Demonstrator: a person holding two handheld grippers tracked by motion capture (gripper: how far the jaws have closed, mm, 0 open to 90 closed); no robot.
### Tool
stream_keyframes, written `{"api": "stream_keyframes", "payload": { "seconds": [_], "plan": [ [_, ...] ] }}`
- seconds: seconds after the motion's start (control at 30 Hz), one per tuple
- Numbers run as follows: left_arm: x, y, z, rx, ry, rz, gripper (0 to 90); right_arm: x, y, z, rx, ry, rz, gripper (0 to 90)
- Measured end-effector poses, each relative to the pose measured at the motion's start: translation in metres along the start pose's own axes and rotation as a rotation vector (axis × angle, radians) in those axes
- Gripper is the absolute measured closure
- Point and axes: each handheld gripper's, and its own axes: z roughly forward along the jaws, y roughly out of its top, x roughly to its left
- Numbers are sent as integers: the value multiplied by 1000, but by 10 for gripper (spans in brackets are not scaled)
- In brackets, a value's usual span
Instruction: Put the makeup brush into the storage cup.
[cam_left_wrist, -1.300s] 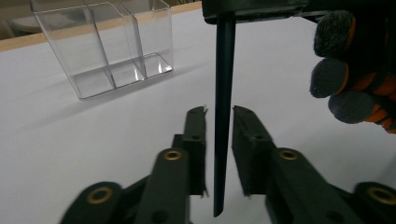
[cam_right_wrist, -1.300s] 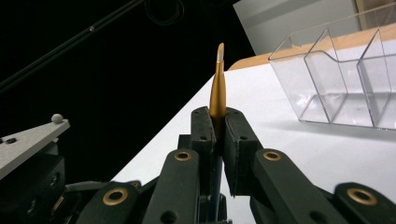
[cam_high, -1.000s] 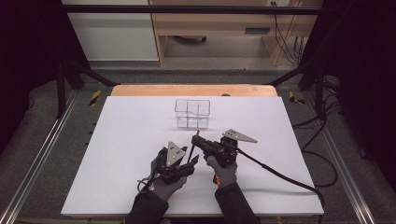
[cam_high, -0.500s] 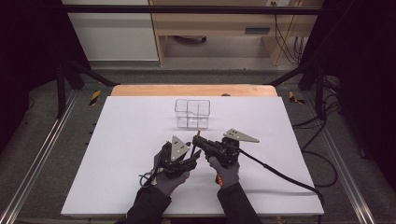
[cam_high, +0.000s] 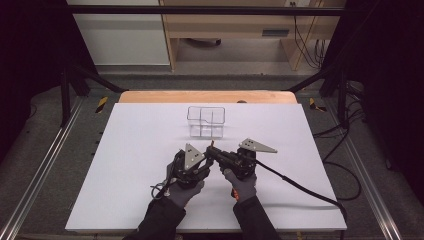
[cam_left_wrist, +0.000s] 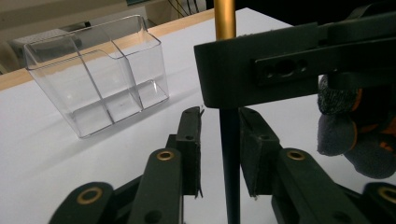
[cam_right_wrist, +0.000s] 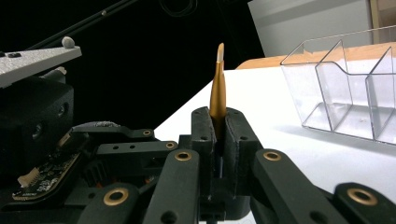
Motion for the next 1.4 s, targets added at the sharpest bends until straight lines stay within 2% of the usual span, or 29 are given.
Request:
{"api": "stream_keyframes", "payload": {
  "seconds": [0.27,0.7,0.87,1.13,1.27,1.4],
  "plan": [
    [-2,1,0,1,-6,-15,807,0,-1,0,-1,1,-9,839],
    [-2,0,-1,-4,-2,-30,817,1,-1,-1,-10,0,-17,829],
    [6,-3,-2,0,12,-44,817,1,1,-3,-12,-9,-36,708],
    [20,-5,-11,-20,35,-69,817,2,9,-11,-5,-42,-91,543],
    [27,-4,-16,-48,47,-90,817,1,15,-16,4,-69,-126,465],
    [35,-4,-22,-76,64,-107,816,0,19,-20,23,-116,-163,395]
  ]
}}
